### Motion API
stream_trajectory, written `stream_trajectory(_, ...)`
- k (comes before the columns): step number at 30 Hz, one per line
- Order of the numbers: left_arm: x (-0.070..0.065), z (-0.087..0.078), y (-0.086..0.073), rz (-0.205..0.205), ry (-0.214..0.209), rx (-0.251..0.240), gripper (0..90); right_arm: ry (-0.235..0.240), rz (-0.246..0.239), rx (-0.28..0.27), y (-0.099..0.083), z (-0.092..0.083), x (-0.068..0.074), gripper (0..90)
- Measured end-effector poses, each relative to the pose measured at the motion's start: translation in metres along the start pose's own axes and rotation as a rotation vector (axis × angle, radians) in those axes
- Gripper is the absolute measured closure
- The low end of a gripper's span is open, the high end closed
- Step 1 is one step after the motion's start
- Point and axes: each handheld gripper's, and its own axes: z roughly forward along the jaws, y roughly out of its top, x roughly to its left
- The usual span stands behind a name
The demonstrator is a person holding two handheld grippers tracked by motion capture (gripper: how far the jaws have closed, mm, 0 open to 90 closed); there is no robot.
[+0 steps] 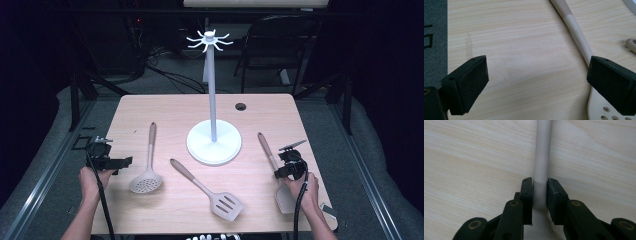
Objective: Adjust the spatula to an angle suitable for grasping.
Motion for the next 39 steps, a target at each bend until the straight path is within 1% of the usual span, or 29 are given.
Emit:
stream_trajectory(8,-0.001,0.001,0.000,0.007,-0.005,0.009,3.6,0.017,0.012,-0.009,-0.001,0.001,-0.003,77.5)
stream_trajectory(12,-0.002,0.001,0.000,0.006,-0.007,0.012,3.6,0.031,0.030,-0.021,-0.001,0.001,-0.004,78.2)
stream_trajectory(15,-0.001,0.001,0.000,0.005,-0.007,0.011,3.6,0.036,0.030,-0.026,-0.001,0.002,-0.004,78.4)
stream_trajectory(21,-0.001,0.001,0.000,0.007,-0.005,0.007,3.6,0.041,0.020,-0.030,-0.001,0.000,-0.005,78.4)
stream_trajectory(25,-0.002,0.000,0.000,0.006,-0.005,-0.002,3.6,0.044,0.010,-0.051,-0.001,-0.005,-0.006,78.4)
stream_trajectory(26,-0.002,0.000,0.000,0.008,-0.005,-0.002,3.6,0.046,0.016,-0.062,-0.001,-0.007,-0.005,78.4)
stream_trajectory(29,-0.002,-0.001,0.000,0.009,-0.006,-0.003,3.6,0.049,0.007,-0.067,-0.001,-0.011,-0.005,78.4)
stream_trajectory(35,-0.003,-0.002,0.001,0.009,-0.005,-0.007,3.6,0.056,-0.004,-0.095,-0.001,-0.018,-0.004,78.5)
stream_trajectory(37,-0.003,-0.002,0.001,0.012,-0.006,-0.008,3.6,0.065,-0.011,-0.106,-0.002,-0.020,-0.003,78.6)
stream_trajectory(38,-0.003,-0.002,0.001,0.015,-0.006,-0.008,3.6,0.069,-0.003,-0.110,-0.002,-0.020,-0.002,78.6)
stream_trajectory(39,-0.003,-0.002,0.001,0.014,-0.008,-0.007,3.6,0.068,-0.017,-0.104,-0.002,-0.021,-0.003,78.6)
